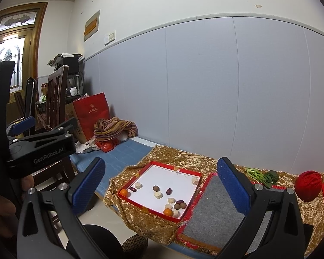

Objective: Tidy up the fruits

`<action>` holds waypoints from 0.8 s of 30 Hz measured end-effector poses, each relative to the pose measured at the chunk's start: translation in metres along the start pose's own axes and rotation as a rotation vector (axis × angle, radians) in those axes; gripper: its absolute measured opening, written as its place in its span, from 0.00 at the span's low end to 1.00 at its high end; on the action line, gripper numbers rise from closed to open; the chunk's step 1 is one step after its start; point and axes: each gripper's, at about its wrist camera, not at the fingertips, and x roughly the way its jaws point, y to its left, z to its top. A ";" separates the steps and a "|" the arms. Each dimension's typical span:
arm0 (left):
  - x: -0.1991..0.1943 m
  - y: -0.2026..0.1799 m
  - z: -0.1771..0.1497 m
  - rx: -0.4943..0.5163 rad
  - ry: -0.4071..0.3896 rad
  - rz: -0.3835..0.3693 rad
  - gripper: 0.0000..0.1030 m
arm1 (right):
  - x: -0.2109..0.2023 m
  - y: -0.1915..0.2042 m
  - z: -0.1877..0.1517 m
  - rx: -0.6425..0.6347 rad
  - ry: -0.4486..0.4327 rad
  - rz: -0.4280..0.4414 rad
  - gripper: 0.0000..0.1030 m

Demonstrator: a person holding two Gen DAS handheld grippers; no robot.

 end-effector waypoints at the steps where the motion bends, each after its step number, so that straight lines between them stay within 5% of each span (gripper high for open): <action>1: -0.001 0.001 0.001 -0.001 -0.001 0.002 1.00 | -0.001 0.000 0.000 -0.001 -0.001 0.001 1.00; 24: -0.006 0.025 0.005 -0.028 -0.005 0.075 1.00 | 0.002 -0.003 0.002 0.035 0.002 0.034 1.00</action>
